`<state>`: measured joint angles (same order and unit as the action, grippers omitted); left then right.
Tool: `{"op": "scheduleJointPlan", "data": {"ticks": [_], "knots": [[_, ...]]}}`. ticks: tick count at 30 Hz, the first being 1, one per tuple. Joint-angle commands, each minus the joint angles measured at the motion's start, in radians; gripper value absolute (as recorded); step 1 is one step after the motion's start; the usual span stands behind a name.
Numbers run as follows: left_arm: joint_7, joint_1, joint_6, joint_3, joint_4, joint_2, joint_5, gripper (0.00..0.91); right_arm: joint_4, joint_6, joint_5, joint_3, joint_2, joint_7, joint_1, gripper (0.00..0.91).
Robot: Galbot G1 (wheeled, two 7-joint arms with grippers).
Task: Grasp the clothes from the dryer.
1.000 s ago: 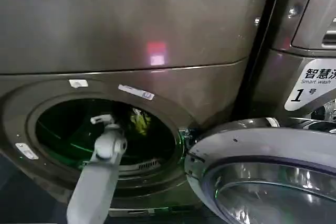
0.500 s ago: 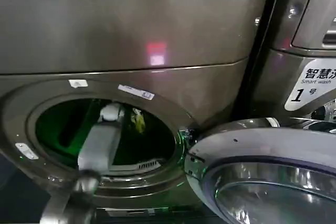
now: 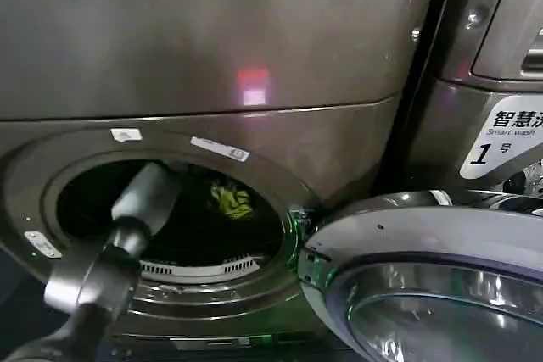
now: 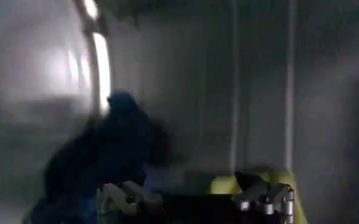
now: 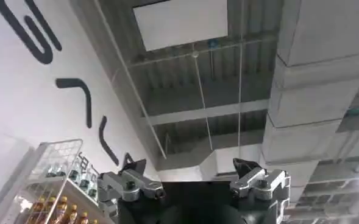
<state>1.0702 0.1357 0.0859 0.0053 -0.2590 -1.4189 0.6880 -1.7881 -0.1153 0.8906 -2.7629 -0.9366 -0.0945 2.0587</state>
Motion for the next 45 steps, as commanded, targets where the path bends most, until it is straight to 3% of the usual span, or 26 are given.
{"op": "scheduleJointPlan", "data": {"ticks": [1, 9, 15, 19, 21, 22, 31, 33, 38, 45], "knots": [[0.094, 0.045, -0.140, 0.086, 0.036, -0.005, 0.249, 0.907, 0.001, 0.000, 0.000, -0.015, 0.004, 0.002, 0.015, 0.907], [0.095, 0.035, -0.171, 0.080, 0.079, -0.027, 0.247, 0.907, -0.011, -0.005, -0.003, -0.020, 0.016, 0.003, 0.022, 0.907], [0.093, 0.032, -0.288, 0.078, 0.098, -0.034, 0.209, 0.907, -0.011, -0.004, -0.004, -0.019, 0.014, 0.007, 0.022, 0.907], [0.097, 0.019, -0.297, 0.074, 0.101, -0.028, 0.193, 0.512, -0.013, -0.003, -0.005, -0.016, 0.013, 0.007, 0.020, 0.907], [0.097, 0.016, -0.297, 0.073, 0.102, -0.026, 0.191, 0.273, -0.012, -0.003, -0.005, -0.017, 0.013, 0.008, 0.021, 0.907], [0.097, 0.016, -0.297, 0.072, 0.102, -0.025, 0.186, 0.205, -0.010, -0.003, -0.005, -0.019, 0.013, 0.008, 0.022, 0.907], [0.091, 0.013, -0.293, 0.075, 0.101, -0.031, 0.165, 0.102, -0.005, -0.001, -0.005, -0.023, 0.008, 0.011, 0.022, 0.907], [0.101, 0.014, -0.287, 0.075, 0.101, -0.029, 0.146, 0.000, -0.006, -0.001, -0.006, -0.020, 0.007, 0.010, 0.021, 0.907], [0.063, 0.016, -0.286, 0.052, 0.084, -0.022, 0.044, 0.000, -0.008, -0.001, -0.006, -0.018, 0.010, 0.010, 0.020, 0.907], [-0.154, -0.050, -0.319, -0.054, -0.073, 0.010, -0.324, 0.000, -0.010, -0.001, -0.019, 0.008, 0.013, 0.010, -0.001, 0.907]]}}
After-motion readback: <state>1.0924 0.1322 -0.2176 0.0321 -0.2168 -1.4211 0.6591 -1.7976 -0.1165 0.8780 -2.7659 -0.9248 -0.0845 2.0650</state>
